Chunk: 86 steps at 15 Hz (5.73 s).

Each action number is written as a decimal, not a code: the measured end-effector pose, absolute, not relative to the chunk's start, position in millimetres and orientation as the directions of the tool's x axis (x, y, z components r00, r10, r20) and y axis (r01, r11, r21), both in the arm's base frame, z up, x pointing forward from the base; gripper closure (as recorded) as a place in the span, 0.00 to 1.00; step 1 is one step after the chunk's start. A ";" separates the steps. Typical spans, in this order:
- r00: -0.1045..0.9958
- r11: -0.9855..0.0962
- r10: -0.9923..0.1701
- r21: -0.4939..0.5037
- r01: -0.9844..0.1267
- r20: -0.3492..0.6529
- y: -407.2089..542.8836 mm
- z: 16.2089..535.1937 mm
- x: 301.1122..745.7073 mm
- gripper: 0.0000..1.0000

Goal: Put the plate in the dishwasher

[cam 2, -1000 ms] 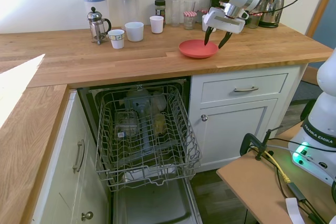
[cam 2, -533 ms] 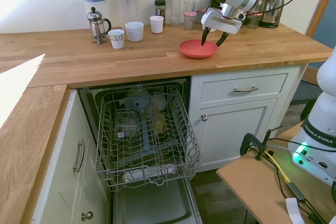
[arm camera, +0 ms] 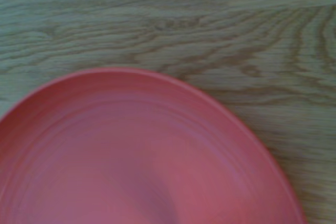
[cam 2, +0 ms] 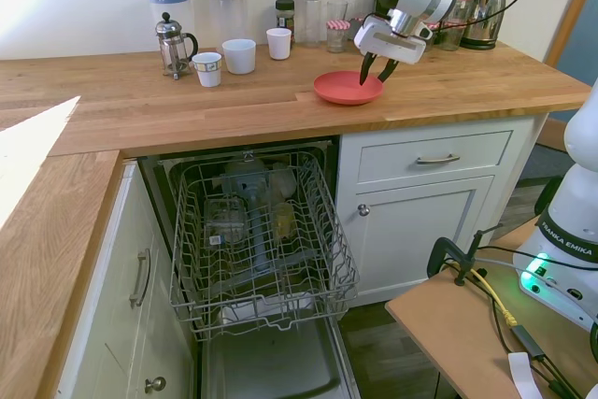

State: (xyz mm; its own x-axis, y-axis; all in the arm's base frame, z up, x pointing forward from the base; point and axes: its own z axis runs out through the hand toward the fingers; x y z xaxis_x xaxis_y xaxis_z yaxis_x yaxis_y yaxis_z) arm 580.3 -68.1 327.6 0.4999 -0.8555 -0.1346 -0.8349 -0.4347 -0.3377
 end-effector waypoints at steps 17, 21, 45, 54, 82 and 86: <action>0.547 -0.458 -0.827 -0.414 -0.787 -0.125 -54.0 367.4 572.5 1.00; 0.595 -0.521 -0.803 -0.434 -0.735 -0.042 -9.1 413.8 553.7 1.00; 0.679 -0.979 -0.118 0.030 -0.201 0.724 477.2 350.8 330.1 1.00; 0.552 -0.941 0.229 0.328 -0.086 0.802 512.0 272.5 285.7 1.00; 0.947 -0.839 0.254 0.532 0.114 0.196 637.0 216.8 299.7 0.00; 0.980 -0.856 0.175 0.507 0.105 0.092 640.2 248.5 314.9 0.00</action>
State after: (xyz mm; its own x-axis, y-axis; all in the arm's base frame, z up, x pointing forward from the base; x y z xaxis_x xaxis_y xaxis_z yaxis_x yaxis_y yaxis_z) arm 314.9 640.2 248.5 0.9803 0.1749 0.0923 0.1050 -0.8557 0.5067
